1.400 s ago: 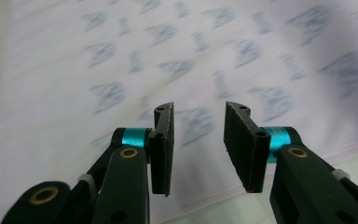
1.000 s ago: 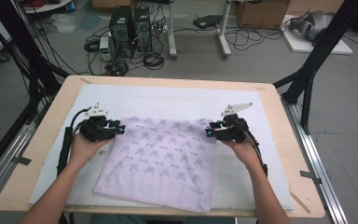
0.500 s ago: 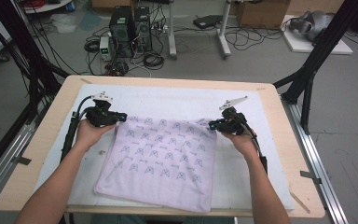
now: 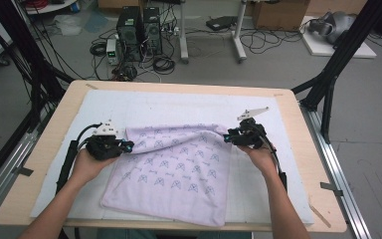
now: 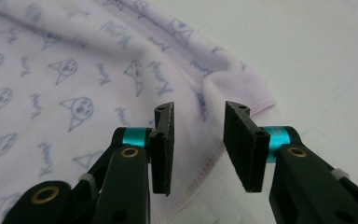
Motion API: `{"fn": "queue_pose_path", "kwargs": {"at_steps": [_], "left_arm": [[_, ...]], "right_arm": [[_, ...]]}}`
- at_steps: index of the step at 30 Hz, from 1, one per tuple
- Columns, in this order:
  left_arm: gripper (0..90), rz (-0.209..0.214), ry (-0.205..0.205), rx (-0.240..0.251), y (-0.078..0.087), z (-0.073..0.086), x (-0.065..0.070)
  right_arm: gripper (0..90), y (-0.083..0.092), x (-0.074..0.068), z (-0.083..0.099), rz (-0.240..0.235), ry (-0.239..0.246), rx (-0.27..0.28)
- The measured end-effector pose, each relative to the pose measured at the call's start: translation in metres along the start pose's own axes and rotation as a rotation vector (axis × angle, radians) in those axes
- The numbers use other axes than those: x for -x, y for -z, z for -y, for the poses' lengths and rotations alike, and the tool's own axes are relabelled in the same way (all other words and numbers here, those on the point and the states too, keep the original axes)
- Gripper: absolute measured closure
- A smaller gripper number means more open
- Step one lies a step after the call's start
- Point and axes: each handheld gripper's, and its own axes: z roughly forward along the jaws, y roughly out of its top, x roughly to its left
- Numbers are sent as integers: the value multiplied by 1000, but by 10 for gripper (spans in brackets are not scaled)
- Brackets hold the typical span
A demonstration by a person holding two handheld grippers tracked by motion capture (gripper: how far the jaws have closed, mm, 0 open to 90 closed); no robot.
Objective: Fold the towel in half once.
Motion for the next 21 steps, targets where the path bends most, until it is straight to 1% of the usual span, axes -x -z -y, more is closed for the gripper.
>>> {"fn": "queue_pose_path", "kwargs": {"at_steps": [1, 2, 3, 4, 5, 6, 7, 8, 9, 10, 11, 12, 14, 16, 18, 19, 20, 21], "left_arm": [[846, 10, 2, -2, -1, 2, 1], [847, 16, -3, -18, -3, 3, 1], [848, 23, -2, -30, -5, 4, 2], [847, 31, -4, -41, -7, 5, 2], [847, 41, -11, -56, -9, 7, 3], [847, 52, -16, -73, -10, 8, 4], [847, 58, -21, -79, -12, 10, 6], [846, 68, -17, -93, -13, 12, 6], [842, 81, -12, -103, -14, 14, 7], [832, 95, -10, -110, -13, 15, 6], [805, 119, -6, -112, -11, 14, 6], [767, 134, 5, -101, -7, 13, 5], [693, 127, 22, -55, 1, 9, 2], [680, 87, 55, -12, 6, 5, -5], [679, 42, 94, 19, 7, 0, -13], [673, 30, 116, 50, 7, -1, -17], [674, 26, 146, 69, 4, -3, -21], [674, 23, 163, 61, 1, -5, -24]], "right_arm": [[641, -2, 1, 0, 7, -6, -2], [660, -5, 2, 0, 12, -9, -12], [700, -7, 2, 1, 18, -15, -27], [780, -8, 3, 2, 25, -10, -45], [832, -9, 4, 4, 13, -12, -61], [849, -9, 4, 6, 9, -12, -71], [853, -9, 3, 7, 9, -10, -81], [856, -8, 2, 9, -2, -9, -80], [856, -6, 1, 10, -15, -5, -87], [853, -6, -1, 11, -18, 3, -102], [841, -4, -2, 12, -31, 10, -108], [824, -2, -2, 12, -49, 14, -104], [794, 4, -2, 10, -31, 18, -78], [758, 9, -1, 7, -20, 10, -35], [737, 11, 0, 3, -12, 16, 2], [716, 10, -1, 2, -11, 17, 6], [710, 8, -2, 0, -15, 24, 10], [700, 5, -3, -1, -26, 30, 13]]}}
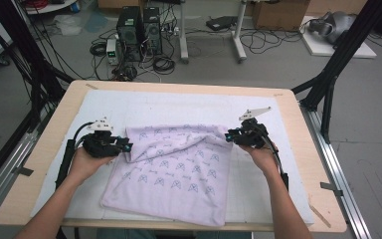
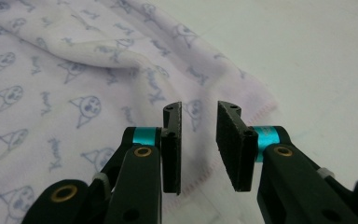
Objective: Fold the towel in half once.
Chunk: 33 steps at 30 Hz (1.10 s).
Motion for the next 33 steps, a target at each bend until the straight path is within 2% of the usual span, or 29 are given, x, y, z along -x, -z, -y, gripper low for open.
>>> {"fn": "queue_pose_path", "kwargs": {"at_steps": [3, 5, 7, 8, 10, 12, 17, 20, 23, 25, 28, 30, 33], "left_arm": [[659, 6, 1, -27, -15, -4, 0], [661, 23, -19, -76, -26, -4, 3], [794, 63, -36, -143, -34, 0, 6], [821, 73, -49, -167, -36, 1, 8], [836, 82, -63, -159, -33, 4, 12], [836, 88, -61, -158, -28, 6, 14], [799, 124, -64, -210, -25, 10, 16], [763, 120, -66, -192, -20, 8, 16], [753, 82, -53, -126, -13, 4, 11], [765, 46, -41, -82, -10, 0, 7], [784, 7, -35, -56, -14, -6, 3], [781, 11, -37, -75, -22, -7, 1], [765, 32, -63, -155, -35, -1, 3]], "right_arm": [[691, -11, -5, -3, -12, 28, -12], [672, -19, -5, -2, -16, 27, -41], [712, -25, -4, 1, -21, 20, -80], [787, -27, -4, 3, -35, 27, -96], [859, -26, -6, 6, -49, 51, -112], [859, -23, -7, 8, -64, 50, -113], [846, -18, -8, 18, -76, 39, -138], [798, -13, -9, 17, -84, 51, -120], [777, -4, -8, 12, -66, 56, -48], [772, -1, -6, 8, -37, 55, -28], [755, -2, 1, 1, -8, 46, -10], [751, -5, 5, -1, -6, 26, -1], [724, -15, 6, 2, 8, 41, -75]]}}
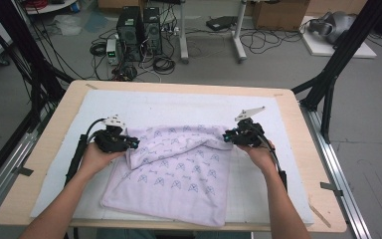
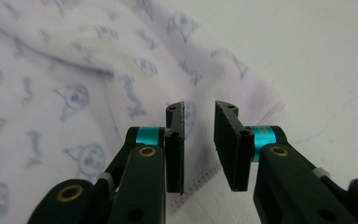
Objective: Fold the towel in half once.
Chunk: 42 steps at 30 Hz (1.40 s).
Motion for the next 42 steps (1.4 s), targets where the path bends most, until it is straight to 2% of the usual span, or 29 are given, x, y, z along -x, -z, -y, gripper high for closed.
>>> {"fn": "queue_pose_path", "kwargs": {"at_steps": [2, 5, 7, 9, 12, 14, 17, 18, 21, 25, 28, 29, 30, 31, 32, 34, 35, 36, 37, 38, 39, 41, 42], "left_arm": [[743, 13, -21, -30, -6, 2, 3], [743, 11, -12, -25, -8, 2, 2], [789, 1, -20, -24, -9, 2, 3], [851, -23, -45, -28, -9, 1, 5], [876, -56, -62, -8, -5, -1, 7], [877, -80, -52, 31, 2, -2, 6], [878, -80, -4, 93, 11, -3, -2], [879, -65, 21, 109, 13, -3, -5], [880, -85, 61, 134, 16, -2, -13], [881, -105, 84, 143, 18, -3, -19], [882, -139, 95, 166, 18, -10, -25], [882, -166, 85, 166, 18, -15, -28], [882, -201, 85, 193, 17, -23, -31], [883, -242, 90, 212, 17, -34, -38], [882, -312, 94, 235, 17, -50, -46], [862, -451, 127, 307, 20, -82, -59], [796, -508, 142, 320, 19, -93, -63], [686, -514, 175, 321, 19, -100, -67], [677, -488, 186, 320, 18, -102, -69], [677, -475, 175, 294, 17, -101, -70], [675, -459, 162, 262, 15, -98, -69], [660, -427, 134, 231, 13, -85, -66], [660, -414, 143, 217, 13, -78, -66]], "right_arm": [[714, -5, 2, 4, -1, -8, -38], [738, -10, 3, 10, 3, -25, -60], [781, -14, 3, 13, 10, -23, -66], [859, -15, 2, 12, 8, -23, -61], [872, -13, -1, 9, 28, 2, -54], [874, -6, 0, 6, 28, -1, -14], [878, 6, 4, 4, 40, -25, 46], [879, 9, 6, 3, 40, -32, 53], [879, 13, 7, -2, 43, -38, 77], [879, 8, 5, -6, 26, -22, 39], [882, 3, 6, -9, 8, -18, 12], [884, 2, 7, -11, 6, -19, 17], [886, 2, 9, -15, 5, -13, 16], [889, 3, 12, -21, 26, -4, 15], [889, 6, 17, -30, 59, -1, 42], [878, 12, 31, -51, 108, -61, 102], [830, 15, 36, -61, 149, -92, 139], [794, 16, 40, -67, 186, -113, 173], [772, 17, 42, -70, 174, -143, 196], [755, 15, 42, -71, 172, -147, 203], [739, 13, 41, -70, 149, -147, 191], [699, 8, 36, -66, 111, -124, 128], [696, 5, 33, -63, 95, -114, 114]]}}
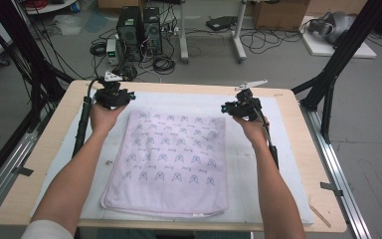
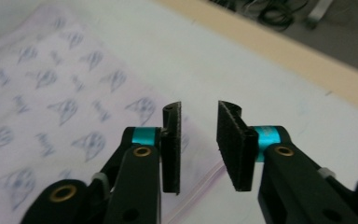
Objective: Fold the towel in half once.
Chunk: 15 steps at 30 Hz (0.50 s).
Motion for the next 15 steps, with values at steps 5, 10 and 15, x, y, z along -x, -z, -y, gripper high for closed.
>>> {"fn": "queue_pose_path", "kwargs": {"at_steps": [5, 10, 15], "left_arm": [[635, 50, -15, -31, 16, 33, -1], [601, 93, -22, -35, 40, 54, 1], [564, 139, -63, -21, 68, 73, 17]], "right_arm": [[661, 4, -18, 27, -38, 34, -16], [629, 19, -36, 50, -89, 51, -24], [591, 33, -60, 68, -151, 77, -15]]}}
